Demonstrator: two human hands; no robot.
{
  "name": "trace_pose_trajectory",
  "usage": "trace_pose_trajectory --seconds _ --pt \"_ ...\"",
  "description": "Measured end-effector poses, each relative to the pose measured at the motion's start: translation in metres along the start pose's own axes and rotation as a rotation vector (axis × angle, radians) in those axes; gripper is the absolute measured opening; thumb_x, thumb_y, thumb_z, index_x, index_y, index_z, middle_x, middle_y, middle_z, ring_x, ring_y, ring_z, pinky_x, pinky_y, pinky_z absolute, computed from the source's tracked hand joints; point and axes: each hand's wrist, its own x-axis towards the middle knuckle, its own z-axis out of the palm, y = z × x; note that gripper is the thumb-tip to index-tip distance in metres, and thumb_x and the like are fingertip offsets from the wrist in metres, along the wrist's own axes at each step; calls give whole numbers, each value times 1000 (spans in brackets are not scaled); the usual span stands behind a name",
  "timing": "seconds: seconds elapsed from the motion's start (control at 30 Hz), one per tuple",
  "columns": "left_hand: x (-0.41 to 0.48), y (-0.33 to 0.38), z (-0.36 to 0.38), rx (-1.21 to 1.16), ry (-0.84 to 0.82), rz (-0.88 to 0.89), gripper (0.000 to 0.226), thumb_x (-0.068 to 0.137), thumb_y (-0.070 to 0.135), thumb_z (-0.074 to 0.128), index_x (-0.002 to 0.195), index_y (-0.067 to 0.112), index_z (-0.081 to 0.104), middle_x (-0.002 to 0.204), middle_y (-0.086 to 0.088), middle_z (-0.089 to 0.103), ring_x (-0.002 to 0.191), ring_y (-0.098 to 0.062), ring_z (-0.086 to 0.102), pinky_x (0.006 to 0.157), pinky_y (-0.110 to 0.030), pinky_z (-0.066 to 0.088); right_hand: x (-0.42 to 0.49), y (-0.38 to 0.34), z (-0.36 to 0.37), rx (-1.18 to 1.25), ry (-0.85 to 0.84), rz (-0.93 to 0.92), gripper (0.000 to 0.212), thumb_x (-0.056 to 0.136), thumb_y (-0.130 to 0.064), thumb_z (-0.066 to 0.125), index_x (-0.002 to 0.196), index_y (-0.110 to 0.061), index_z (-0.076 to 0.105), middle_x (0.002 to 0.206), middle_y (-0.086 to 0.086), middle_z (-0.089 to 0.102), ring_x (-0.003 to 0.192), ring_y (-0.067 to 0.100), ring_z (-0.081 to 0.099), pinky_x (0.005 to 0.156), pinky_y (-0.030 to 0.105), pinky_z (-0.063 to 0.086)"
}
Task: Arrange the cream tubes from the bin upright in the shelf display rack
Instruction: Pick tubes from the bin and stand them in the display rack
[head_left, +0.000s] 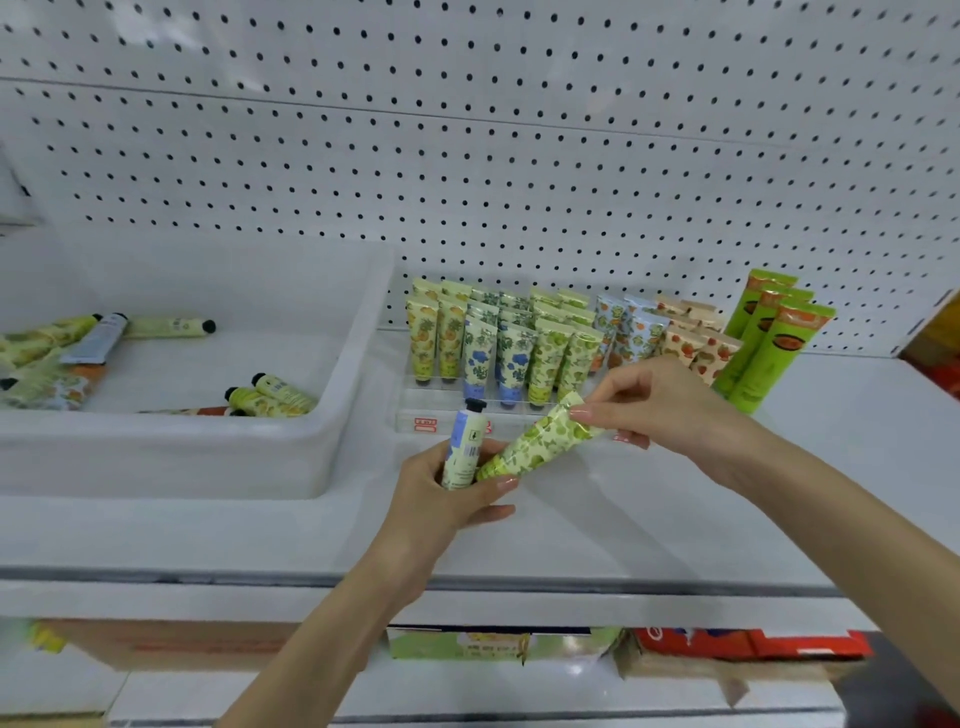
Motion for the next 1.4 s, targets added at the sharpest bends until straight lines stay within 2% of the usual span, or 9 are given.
trace_pose_trajectory --seconds 0.13,0.23,0.33,0.47,0.63,0.77,0.97,1.13,1.4 --pt "3 0 -7 -30 -1 -8 16 81 0 68 97 2 69 88 -9 70 78 -18 66 70 -34 59 7 -10 -3 -37 38 -14 14 75 -20 77 68 -9 72 46 -11 48 40 2 36 41 12 29" --pt "4 -1 -11 22 57 8 13 88 10 62 99 3 67 86 -10 70 73 -17 67 62 -28 57 14 -15 -17 -61 127 -41 11 77 -24 76 68 -17 73 56 5 52 45 15 36 43 20 27" --pt "9 -3 -14 120 90 3 26 93 29 55 102 6 65 68 -2 60 48 -11 47 45 -20 39 23 -13 -29 -138 254 -119 11 80 -19 74 74 -10 73 54 8 44 38 7 31 38 14 28" --pt "19 -2 -12 25 41 -43 45 92 47 43 104 10 65 60 1 45 45 -8 30 42 -19 23 34 -1 -33 -296 391 -200 10 82 -20 72 73 -15 71 52 1 33 47 11 27 43 10 26" --pt "25 -6 -10 -21 -6 -79 42 102 33 29 101 12 64 59 2 47 44 -8 34 41 -18 26 43 16 -28 -426 470 -227 9 82 -24 71 77 -17 71 58 1 40 52 11 34 48 13 28" --pt "23 -10 -12 27 -20 -2 24 101 23 37 88 15 56 68 -5 55 49 -12 46 43 -23 36 47 19 -25 -480 472 -270 9 81 -22 72 80 -13 73 55 -4 41 53 6 37 52 6 31" --pt "23 -9 -13 -6 -33 38 14 95 16 47 98 6 57 73 -7 65 59 -20 61 52 -29 51 55 19 -21 -545 371 -286 12 82 -23 72 78 -12 74 51 5 44 48 14 38 51 3 31" --pt "24 -10 -13 -11 -24 54 15 92 8 53 106 6 56 81 -10 71 74 -31 70 64 -38 57 58 20 -20 -577 321 -264 8 82 -28 71 78 -21 69 61 13 56 55 18 48 52 16 33" --pt "27 -17 -14 22 30 88 29 86 8 61 113 9 54 110 -22 64 95 -43 65 80 -64 51 61 23 -20 -583 295 -249 12 81 -27 73 83 -26 61 66 -5 54 60 7 47 61 28 40"
